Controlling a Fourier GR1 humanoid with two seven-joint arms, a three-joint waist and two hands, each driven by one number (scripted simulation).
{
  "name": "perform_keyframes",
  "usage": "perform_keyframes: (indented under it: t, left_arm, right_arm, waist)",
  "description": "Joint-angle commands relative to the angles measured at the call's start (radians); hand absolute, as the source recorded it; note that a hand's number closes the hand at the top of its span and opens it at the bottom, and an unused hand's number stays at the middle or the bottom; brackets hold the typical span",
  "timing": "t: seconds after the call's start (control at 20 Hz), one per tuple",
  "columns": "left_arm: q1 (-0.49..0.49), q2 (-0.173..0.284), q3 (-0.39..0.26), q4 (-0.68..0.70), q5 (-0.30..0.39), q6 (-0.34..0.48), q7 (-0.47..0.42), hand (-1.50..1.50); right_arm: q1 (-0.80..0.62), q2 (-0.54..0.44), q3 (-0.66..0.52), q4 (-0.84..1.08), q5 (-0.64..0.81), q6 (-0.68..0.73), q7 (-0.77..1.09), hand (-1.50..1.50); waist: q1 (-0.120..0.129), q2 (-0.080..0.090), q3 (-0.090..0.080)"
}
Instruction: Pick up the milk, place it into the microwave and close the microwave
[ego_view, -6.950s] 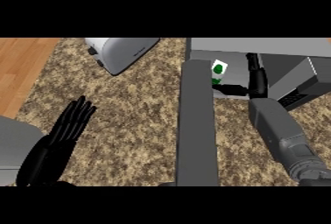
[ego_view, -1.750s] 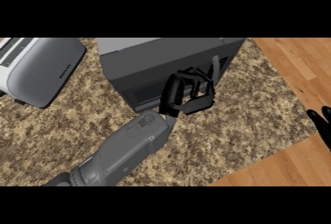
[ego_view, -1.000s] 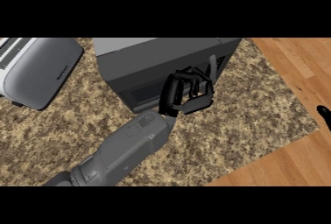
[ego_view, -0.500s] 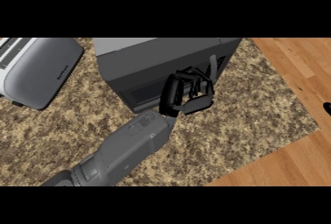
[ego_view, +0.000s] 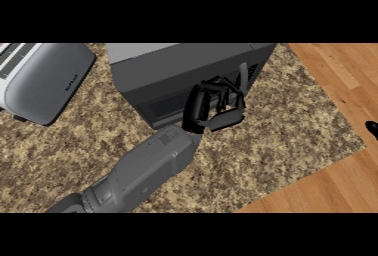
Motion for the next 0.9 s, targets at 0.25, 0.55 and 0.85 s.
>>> perform_keyframes:
  t: [0.25,0.55,0.85]
  left_arm:
    - [-0.055,0.000,0.012,0.087,0.038,-0.024,0.003,1.50]
    - [-0.069,0.000,0.006,0.095,0.058,-0.030,-0.005,1.50]
    - [-0.097,0.000,-0.060,0.134,0.033,-0.011,0.012,1.50]
  right_arm:
    - [-0.005,-0.029,-0.013,0.002,-0.053,0.015,0.020,-1.50]
    - [-0.023,-0.056,-0.031,0.004,-0.071,0.016,0.034,-1.50]
    - [-0.036,-0.067,-0.024,0.003,-0.121,0.041,0.036,-1.50]
  waist:
    - [-0.012,0.013,-0.001]
    - [-0.013,0.017,-0.001]
    - [-0.018,0.010,0.005]
